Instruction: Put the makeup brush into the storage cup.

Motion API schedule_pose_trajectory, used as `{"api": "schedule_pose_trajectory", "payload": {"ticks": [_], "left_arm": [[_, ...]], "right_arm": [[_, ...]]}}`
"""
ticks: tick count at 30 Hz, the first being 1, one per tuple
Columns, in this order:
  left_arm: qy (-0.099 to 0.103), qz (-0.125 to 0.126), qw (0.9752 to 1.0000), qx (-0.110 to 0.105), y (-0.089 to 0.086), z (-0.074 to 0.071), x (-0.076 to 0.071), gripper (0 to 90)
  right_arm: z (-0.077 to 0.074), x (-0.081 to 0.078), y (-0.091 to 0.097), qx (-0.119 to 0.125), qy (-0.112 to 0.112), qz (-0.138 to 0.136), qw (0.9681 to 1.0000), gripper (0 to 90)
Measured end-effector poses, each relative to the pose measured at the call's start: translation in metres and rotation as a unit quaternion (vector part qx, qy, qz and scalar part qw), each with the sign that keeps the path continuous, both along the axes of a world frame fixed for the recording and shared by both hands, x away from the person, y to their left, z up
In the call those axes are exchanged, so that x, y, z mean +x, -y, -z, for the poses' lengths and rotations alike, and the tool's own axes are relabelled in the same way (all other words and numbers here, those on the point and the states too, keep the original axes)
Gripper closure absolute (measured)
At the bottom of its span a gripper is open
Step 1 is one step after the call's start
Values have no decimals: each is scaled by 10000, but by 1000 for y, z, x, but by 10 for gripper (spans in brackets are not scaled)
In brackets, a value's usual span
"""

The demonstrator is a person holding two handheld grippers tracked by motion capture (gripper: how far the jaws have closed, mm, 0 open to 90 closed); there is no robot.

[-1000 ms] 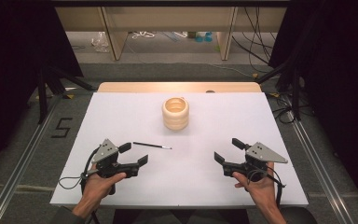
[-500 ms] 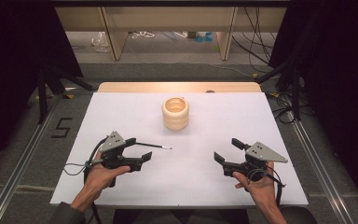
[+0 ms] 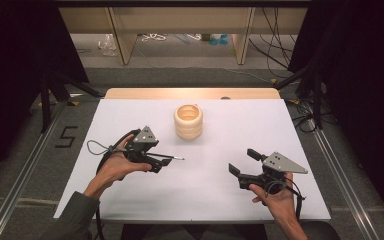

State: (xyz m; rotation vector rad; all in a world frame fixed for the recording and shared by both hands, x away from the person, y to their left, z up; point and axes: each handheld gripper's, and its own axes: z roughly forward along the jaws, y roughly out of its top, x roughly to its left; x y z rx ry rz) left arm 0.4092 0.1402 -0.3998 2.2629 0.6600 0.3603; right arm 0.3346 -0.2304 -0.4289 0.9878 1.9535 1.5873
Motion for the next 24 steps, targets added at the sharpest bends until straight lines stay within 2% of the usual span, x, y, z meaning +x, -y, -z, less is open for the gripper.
{"api": "schedule_pose_trajectory", "payload": {"ticks": [2, 4, 5, 6, 7, 9, 10, 11, 12, 13, 14, 17, 19, 20, 21, 23, 24], "left_arm": [[-45, 35, 10000, 34, 1, 0, 2, 205], [-77, 71, 9996, 276, 1, -1, 11, 212], [-77, 71, 9996, 276, 1, -1, 11, 212], [-164, 103, 9991, 376, 1, 1, 18, 213], [-164, 103, 9991, 376, 1, 1, 18, 216], [-233, 166, 9983, 507, 1, 1, 23, 221], [-302, 219, 9972, 654, 1, 2, 29, 223], [-302, 219, 9972, 654, 1, 2, 29, 226], [-381, 332, 9956, 789, 3, 2, 34, 231], [-381, 332, 9956, 789, 3, 2, 34, 236], [-468, 439, 9931, 980, 4, 3, 38, 244], [-551, 454, 9917, 1068, 6, 3, 42, 243], [-686, 502, 9885, 1253, 6, 4, 49, 252], [-686, 502, 9885, 1253, 6, 4, 49, 251], [-668, 551, 9868, 1365, 6, 4, 52, 251], [-735, 498, 9852, 1466, 7, 7, 57, 255], [-735, 498, 9852, 1466, 7, 7, 57, 256]], "right_arm": [[0, 0, 1, -58, 5, -19, 10000, 165], [0, 0, 1, -83, 7, 1, 10000, 166], [-1, -1, 1, -132, -26, 0, 9999, 166], [-1, -1, 1, -85, -86, 0, 9999, 166], [-1, -1, 1, -85, -86, 0, 9999, 166], [0, -1, 0, -85, -57, -14, 9999, 167], [0, -1, 0, -85, -63, -21, 9999, 168], [0, 0, 0, -66, -64, -43, 9999, 169], [0, -1, 0, -105, -69, -33, 9999, 169], [0, -1, 0, -105, -69, -33, 9999, 169], [0, -1, 0, -103, -78, -30, 9999, 170], [1, 0, -1, -80, -92, -60, 9999, 171], [1, 0, -1, -16, -86, -74, 9999, 172], [1, 0, -1, -17, -90, -78, 9999, 174], [1, 0, -1, -17, -90, -78, 9999, 174], [1, 0, -1, -57, -126, -97, 9999, 175], [2, 0, -2, -22, -114, -89, 9999, 175]]}}
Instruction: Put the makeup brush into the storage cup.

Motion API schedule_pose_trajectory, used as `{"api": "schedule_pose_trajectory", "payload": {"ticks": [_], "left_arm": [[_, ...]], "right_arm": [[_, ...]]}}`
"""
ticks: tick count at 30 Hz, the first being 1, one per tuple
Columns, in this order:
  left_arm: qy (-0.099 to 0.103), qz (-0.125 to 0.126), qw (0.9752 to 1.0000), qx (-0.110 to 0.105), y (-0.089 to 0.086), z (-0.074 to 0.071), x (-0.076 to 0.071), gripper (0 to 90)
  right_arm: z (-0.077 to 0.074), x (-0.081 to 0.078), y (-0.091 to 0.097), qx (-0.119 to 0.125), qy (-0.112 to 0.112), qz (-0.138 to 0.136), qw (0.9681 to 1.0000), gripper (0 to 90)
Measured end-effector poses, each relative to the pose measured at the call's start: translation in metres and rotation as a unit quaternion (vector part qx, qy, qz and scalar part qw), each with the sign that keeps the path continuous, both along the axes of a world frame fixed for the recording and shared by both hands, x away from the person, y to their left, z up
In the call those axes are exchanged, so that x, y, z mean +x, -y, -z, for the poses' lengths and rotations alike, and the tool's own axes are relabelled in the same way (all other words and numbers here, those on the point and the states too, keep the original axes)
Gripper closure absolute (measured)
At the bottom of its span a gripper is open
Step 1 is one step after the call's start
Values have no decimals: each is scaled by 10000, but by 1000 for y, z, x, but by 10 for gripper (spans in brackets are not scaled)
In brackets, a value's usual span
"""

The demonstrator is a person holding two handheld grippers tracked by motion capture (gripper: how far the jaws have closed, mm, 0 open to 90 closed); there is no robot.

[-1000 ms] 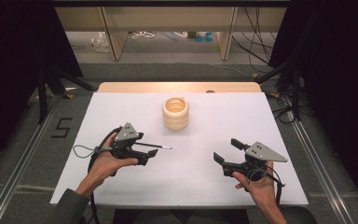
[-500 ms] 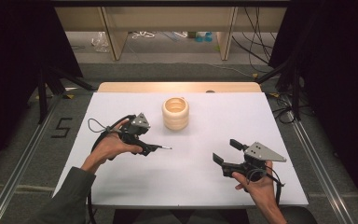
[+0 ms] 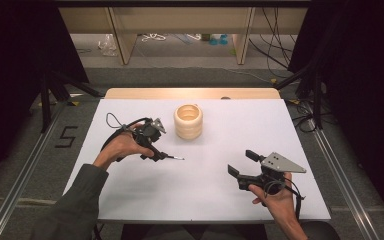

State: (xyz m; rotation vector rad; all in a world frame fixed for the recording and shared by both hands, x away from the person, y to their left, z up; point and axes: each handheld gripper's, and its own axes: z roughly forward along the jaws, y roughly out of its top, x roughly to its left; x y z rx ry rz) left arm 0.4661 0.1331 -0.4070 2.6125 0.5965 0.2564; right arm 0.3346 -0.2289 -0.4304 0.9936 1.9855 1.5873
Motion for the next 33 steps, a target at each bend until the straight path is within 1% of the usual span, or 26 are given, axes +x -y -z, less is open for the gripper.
{"api": "schedule_pose_trajectory", "payload": {"ticks": [1, 2, 3, 4, 5, 6, 8, 10, 11, 12, 14, 15, 22, 23, 25, 26, 29, 30, 31, 32, 33], "left_arm": [[-3, 35, 9999, 94, 0, 2, 3, 262], [-33, 23, 9999, 95, 1, 4, 4, 263], [-33, 23, 9999, 95, 1, 4, 4, 265], [-86, -17, 9999, 104, 1, 6, 5, 268], [-87, 30, 9999, 136, 1, 7, 7, 268], [-161, 54, 9998, 144, 1, 10, 9, 270], [-241, -11, 9996, 171, 1, 13, 12, 271], [-313, 48, 9993, 213, 0, 17, 17, 289], [-358, 24, 9992, 203, 0, 18, 18, 289], [-403, 33, 9989, 235, 0, 20, 20, 290], [-442, 41, 9987, 251, 0, 23, 22, 292], [-463, 57, 9986, 268, 0, 26, 25, 302], [-555, 138, 9978, 349, 2, 34, 31, 324], [-560, 135, 9974, 428, 3, 36, 34, 329], [-597, 92, 9973, 413, 3, 37, 34, 336], [-678, 23, 9969, 394, 3, 38, 33, 345], [-709, 22, 9966, 419, 4, 39, 33, 359], [-688, 50, 9966, 452, 4, 40, 34, 373], [-688, 50, 9966, 452, 4, 40, 34, 380], [-678, 32, 9966, 464, 5, 40, 35, 387], [-697, 43, 9964, 475, 5, 40, 35, 396]], "right_arm": [[-1, -1, 1, -123, -29, 30, 9999, 175], [-2, -2, 2, -187, -82, 19, 9998, 175], [-2, -2, 2, -187, -82, 19, 9998, 175], [-1, -1, 1, -168, -68, 17, 9998, 175], [-1, -1, 1, -168, -68, 17, 9998, 175], [-2, -1, 1, -145, -102, 13, 9998, 176], [-1, -1, 1, -160, -57, 12, 9999, 176], [-2, -1, 1, -128, -104, -10, 9999, 176], [0, 0, 0, -62, -22, -20, 10000, 176], [0, 0, 0, -62, -26, -31, 10000, 177], [0, 0, 0, -63, -25, -34, 10000, 177], [0, 0, 0, -118, -35, -6, 9999, 177], [0, -1, 0, -121, -41, -27, 9999, 177], [0, -1, 0, -117, -38, -34, 9999, 177], [0, -1, 0, -130, -48, -33, 9999, 177], [0, 0, 0, -130, -47, -39, 9999, 177], [0, 0, 0, -107, -42, -50, 9999, 178], [1, 1, -2, -12, -2, -88, 10000, 178], [1, 0, -1, -63, -26, -72, 10000, 178], [-1, -1, 1, -208, -120, -65, 9997, 178], [-1, -1, 0, -209, -115, -67, 9997, 178]]}}
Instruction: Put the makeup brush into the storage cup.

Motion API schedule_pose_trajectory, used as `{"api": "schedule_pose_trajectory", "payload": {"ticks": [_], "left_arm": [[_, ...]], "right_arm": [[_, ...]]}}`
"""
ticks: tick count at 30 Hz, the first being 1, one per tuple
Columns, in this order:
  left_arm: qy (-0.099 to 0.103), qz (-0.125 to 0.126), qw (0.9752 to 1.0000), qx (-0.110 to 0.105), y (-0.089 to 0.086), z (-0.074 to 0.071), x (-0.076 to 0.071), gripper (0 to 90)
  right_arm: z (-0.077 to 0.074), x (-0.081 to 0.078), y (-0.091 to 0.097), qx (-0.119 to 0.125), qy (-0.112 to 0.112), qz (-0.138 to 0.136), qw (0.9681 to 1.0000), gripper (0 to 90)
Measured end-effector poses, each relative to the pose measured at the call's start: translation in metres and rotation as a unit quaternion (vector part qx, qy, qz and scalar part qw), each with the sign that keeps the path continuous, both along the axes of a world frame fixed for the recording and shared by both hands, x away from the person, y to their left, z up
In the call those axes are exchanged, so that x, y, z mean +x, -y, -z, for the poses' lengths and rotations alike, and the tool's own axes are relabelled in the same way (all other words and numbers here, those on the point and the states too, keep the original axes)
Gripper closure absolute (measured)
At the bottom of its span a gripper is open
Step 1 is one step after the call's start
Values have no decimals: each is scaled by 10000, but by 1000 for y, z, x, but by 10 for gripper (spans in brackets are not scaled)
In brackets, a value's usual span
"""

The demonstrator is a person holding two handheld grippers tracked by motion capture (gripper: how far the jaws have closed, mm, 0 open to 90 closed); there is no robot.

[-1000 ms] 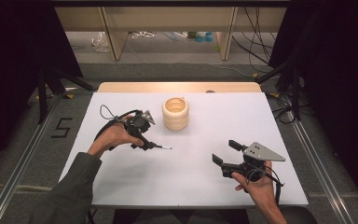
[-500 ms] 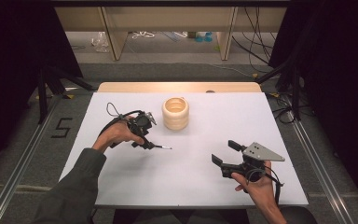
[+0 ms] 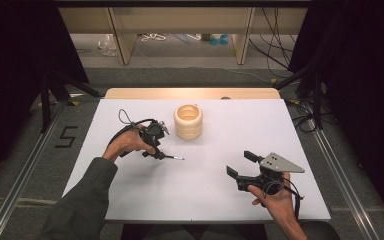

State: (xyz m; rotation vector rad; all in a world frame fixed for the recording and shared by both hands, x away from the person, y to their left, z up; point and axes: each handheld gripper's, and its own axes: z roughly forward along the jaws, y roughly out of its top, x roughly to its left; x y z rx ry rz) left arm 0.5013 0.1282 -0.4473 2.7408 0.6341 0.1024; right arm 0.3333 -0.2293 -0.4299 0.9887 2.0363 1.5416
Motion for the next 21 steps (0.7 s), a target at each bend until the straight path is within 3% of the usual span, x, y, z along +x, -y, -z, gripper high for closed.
{"api": "schedule_pose_trajectory", "payload": {"ticks": [3, 5, 8, 21], "left_arm": [[-7, 49, 10000, 52, 0, 1, 1, 406], [39, 213, 9996, 162, 0, 3, 3, 430], [18, 175, 9998, 131, 1, 4, 3, 454], [-35, 241, 9992, 328, 2, 6, 4, 549]], "right_arm": [[0, 0, 0, 2, 0, -3, 10000, 178], [0, 0, 0, -1, -3, -9, 10000, 179], [2, 2, -2, 182, 65, -49, 9998, 179], [2, 1, -3, 147, 54, -50, 9999, 181]]}}
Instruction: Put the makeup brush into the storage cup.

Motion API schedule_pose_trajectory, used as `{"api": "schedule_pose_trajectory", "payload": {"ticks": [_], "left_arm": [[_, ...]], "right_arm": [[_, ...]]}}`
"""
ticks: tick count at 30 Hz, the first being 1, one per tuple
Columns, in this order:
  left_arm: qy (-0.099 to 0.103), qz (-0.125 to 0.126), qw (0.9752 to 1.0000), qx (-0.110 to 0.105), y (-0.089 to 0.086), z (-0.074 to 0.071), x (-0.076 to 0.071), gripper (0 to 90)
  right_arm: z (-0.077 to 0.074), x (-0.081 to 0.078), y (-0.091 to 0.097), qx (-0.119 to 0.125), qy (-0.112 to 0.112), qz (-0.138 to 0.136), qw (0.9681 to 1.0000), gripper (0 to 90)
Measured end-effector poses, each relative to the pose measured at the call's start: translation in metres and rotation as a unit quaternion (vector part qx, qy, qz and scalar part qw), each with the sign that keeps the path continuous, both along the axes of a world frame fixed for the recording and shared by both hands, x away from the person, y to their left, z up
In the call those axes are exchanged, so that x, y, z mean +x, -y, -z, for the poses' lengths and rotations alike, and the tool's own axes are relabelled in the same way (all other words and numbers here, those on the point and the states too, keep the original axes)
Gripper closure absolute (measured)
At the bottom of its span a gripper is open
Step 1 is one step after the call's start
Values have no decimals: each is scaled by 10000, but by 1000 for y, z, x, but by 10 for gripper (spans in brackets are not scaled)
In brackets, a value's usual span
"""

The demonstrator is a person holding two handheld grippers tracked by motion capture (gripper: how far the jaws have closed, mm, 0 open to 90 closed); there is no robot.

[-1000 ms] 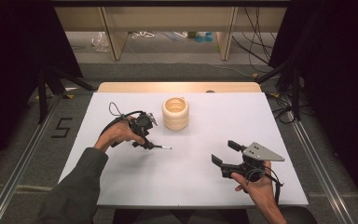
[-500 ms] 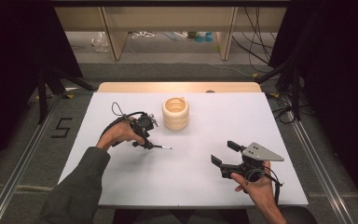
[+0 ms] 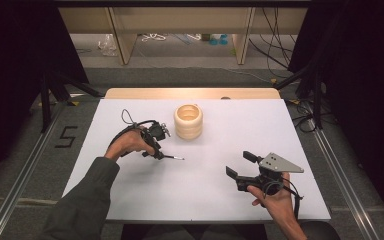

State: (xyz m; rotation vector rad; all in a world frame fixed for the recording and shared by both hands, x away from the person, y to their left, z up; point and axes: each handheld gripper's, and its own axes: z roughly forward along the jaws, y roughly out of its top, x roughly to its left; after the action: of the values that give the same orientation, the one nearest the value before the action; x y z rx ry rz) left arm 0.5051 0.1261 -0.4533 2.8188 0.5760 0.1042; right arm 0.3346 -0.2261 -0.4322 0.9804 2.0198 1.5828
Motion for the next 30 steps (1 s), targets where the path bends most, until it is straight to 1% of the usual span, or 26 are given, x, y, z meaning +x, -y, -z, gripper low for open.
{"api": "schedule_pose_trajectory", "payload": {"ticks": [3, 6, 8, 9, 10, 11, 12, 14, 15, 18, 20, 22, 23, 25, 26, 27, 30], "left_arm": [[18, 10, 10000, 57, 0, 1, 0, 568], [-35, 40, 10000, 76, 0, 2, 0, 579], [-9, 59, 9999, 143, 2, 2, 1, 602], [-27, 93, 9998, 187, 4, 0, 2, 610], [-27, 93, 9998, 187, 4, 0, 2, 616], [-46, 140, 9996, 220, 6, 0, 3, 616], [-97, 176, 9995, 254, 8, -1, 3, 627], [-134, 195, 9994, 241, 9, 0, 3, 630], [-157, 200, 9993, 282, 10, 0, 3, 634], [-194, 265, 9988, 374, 9, 3, 3, 641], [-202, 247, 9986, 425, 7, 4, 4, 655], [-249, 206, 9988, 360, 6, 5, 4, 667], [-247, 195, 9989, 353, 6, 5, 5, 695], [-253, 219, 9987, 378, 5, 4, 6, 703], [-254, 232, 9987, 384, 5, 4, 6, 714], [-269, 224, 9987, 375, 5, 5, 5, 714], [-241, 289, 9983, 441, 7, 5, 5, 731]], "right_arm": [[0, 0, 0, -30, -5, -12, 10000, 182], [0, 0, 0, -25, -12, -16, 10000, 182], [0, 0, 0, -25, -8, -13, 10000, 182], [0, 0, 0, 12, -1, -1, 10000, 182], [0, 0, 0, 12, -1, -1, 10000, 182], [0, 0, 0, 43, 7, -13, 10000, 182], [0, 0, 0, 16, -12, -8, 10000, 182], [0, 0, 0, 14, -11, -13, 10000, 182], [0, 0, 0, 16, -10, -17, 10000, 182], [0, 0, 0, 15, -10, -23, 10000, 183], [0, 0, 0, 24, -10, -11, 10000, 183], [0, 0, 0, 43, -1, -23, 10000, 183], [0, 0, 0, 37, -7, -26, 10000, 184], [0, 0, 0, 35, -6, -26, 10000, 184], [0, -1, 0, -45, -28, -5, 10000, 185], [0, -1, 0, -45, -28, -5, 10000, 185], [0, -1, 1, -45, -48, -13, 10000, 186]]}}
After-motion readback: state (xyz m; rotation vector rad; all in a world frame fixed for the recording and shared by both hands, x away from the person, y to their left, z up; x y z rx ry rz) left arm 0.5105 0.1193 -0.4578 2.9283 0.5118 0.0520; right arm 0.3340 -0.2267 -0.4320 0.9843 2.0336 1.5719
